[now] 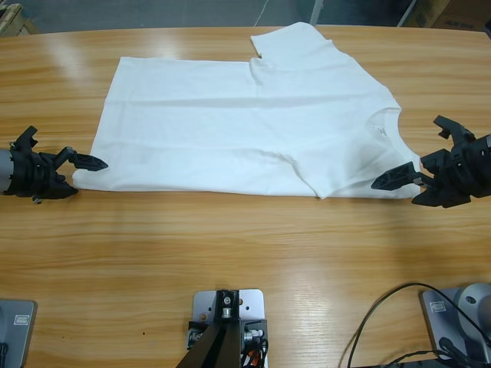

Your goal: Fold clothes

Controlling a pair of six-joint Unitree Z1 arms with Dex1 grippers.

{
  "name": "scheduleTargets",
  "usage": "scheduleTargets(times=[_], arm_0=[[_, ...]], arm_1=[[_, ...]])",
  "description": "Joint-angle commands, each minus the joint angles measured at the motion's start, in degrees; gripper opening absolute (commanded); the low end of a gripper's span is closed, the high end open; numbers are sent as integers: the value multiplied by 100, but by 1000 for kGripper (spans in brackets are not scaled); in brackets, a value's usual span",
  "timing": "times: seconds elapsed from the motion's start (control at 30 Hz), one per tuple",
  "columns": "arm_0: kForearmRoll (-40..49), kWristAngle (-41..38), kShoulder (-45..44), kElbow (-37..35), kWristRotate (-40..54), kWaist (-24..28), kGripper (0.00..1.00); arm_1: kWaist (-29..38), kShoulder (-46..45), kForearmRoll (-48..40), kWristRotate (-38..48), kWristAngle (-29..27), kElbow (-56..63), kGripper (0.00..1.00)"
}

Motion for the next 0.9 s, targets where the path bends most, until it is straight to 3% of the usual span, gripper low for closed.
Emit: scheduleTargets(times=[0.03,0.1,0.3,0.33,0.43,0.5,0.6,0.9], arm_0=[[-169,19,461,76,18,67,858],[-178,17,468,78,22,67,836],[-178,-7,459,78,48,67,511],[-178,-7,447,83,54,67,423],[-190,-16,377,120,78,67,22],[-213,-18,317,157,80,67,0],[-237,-57,204,208,131,67,0],[-269,-174,97,234,187,67,0]], arm_1=[[-87,-24,3,64,95,132,991],[-87,-7,3,64,95,132,991],[-87,-7,3,64,86,125,991],[-87,-7,3,64,86,125,991],[-87,11,3,64,76,125,991],[-87,42,-5,64,67,124,978],[-90,16,3,148,13,148,883],[-611,-205,-409,733,-17,563,867]])
